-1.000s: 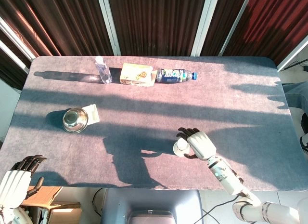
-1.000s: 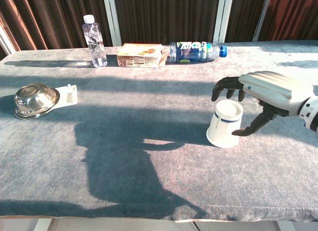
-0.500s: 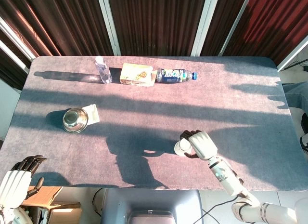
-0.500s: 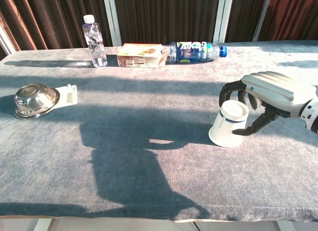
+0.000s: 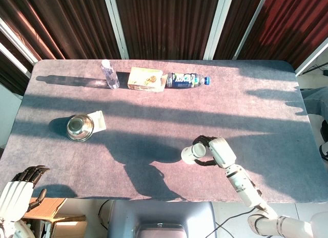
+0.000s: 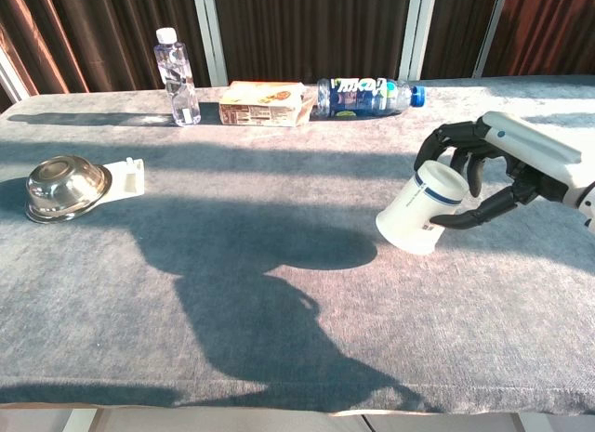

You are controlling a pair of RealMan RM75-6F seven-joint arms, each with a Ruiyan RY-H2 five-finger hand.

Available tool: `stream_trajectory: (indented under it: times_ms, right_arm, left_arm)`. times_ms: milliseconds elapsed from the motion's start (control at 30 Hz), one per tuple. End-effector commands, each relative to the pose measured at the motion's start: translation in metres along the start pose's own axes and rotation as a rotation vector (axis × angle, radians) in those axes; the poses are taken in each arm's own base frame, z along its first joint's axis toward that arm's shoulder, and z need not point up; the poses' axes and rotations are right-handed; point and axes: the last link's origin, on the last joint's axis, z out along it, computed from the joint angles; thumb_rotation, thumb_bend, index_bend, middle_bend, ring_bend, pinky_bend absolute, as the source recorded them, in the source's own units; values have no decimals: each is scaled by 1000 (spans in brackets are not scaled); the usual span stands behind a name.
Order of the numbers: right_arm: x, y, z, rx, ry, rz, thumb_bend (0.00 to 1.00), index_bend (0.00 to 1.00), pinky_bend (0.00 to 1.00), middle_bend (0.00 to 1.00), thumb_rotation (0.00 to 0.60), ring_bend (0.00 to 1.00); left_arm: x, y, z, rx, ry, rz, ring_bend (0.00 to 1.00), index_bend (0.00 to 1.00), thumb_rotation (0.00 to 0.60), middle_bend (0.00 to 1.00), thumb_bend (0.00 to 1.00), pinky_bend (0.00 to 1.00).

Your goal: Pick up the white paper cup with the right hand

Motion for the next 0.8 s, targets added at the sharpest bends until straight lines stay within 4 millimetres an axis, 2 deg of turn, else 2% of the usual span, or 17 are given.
stream_trajectory:
  times_ms: [33,233,533,733,800]
  right_arm:
    - [0,19,2,-12,-26,235,429,634,690,520,600,587]
    - [-9,44,4,-56,-113,335,429,574,638,520,600,526]
    - [-8,62,-1,-68,-148,212,429,518,557,467,600,437]
    - [3,64,-6,-49,-145,76,429,441,401,371,600,293]
    - [7,63,-9,-52,-160,38,428,390,308,308,600,206]
  left_arm:
    - [0,0,0,-1,-2,1,198,260,600,210,404,338]
    - [0,0,0,2,-6,2,199,260,600,210,403,338]
    - [1,-1,-1,9,-5,-5,201,260,600,212,403,339]
    - [1,-1,-1,8,-9,-6,203,260,600,212,404,340]
    - [0,-1,-1,7,-11,-5,203,260,600,213,404,340]
